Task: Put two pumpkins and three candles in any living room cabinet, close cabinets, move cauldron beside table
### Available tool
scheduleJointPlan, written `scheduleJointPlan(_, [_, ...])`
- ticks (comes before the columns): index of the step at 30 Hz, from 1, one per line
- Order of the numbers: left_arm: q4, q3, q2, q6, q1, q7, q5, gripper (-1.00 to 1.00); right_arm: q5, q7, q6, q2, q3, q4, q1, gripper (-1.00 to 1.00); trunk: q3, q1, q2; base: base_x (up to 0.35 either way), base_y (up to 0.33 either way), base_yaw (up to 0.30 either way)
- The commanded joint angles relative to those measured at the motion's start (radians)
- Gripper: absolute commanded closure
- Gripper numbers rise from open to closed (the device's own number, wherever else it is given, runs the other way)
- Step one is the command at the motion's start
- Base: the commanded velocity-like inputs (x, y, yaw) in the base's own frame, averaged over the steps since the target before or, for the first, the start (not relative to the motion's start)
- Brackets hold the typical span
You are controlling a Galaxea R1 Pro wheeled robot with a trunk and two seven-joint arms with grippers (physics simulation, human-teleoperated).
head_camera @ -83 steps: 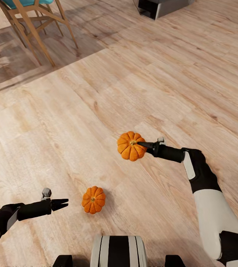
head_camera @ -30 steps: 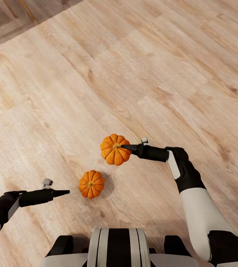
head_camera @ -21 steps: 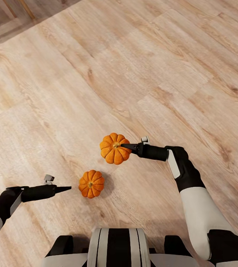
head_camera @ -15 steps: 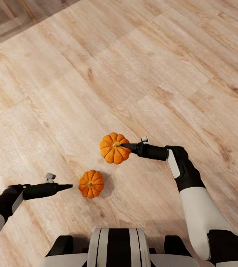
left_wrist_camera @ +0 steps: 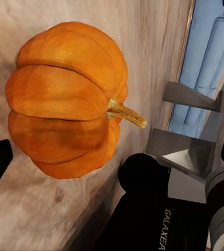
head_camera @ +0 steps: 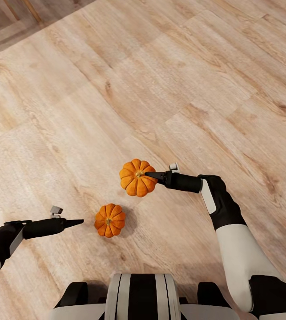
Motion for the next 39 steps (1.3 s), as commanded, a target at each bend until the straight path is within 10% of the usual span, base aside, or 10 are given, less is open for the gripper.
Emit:
scheduleJointPlan(1, [0.000, 0.000, 0.000, 0.000, 0.000, 0.001, 0.000, -1.00, -0.003, 0.002, 0.003, 0.000, 0.000, 0.000, 0.000, 1.00, 0.000, 0.000, 0.000, 0.000, 0.000, 0.000])
scheduleJointPlan(39, [0.000, -0.007, -0.018, 0.000, 0.002, 0.005, -0.003, -1.00, -0.002, 0.003, 0.000, 0.038, -0.004, 0.000, 0.002, 1.00, 0.000, 0.015, -0.008, 0.000, 0.000, 0.000])
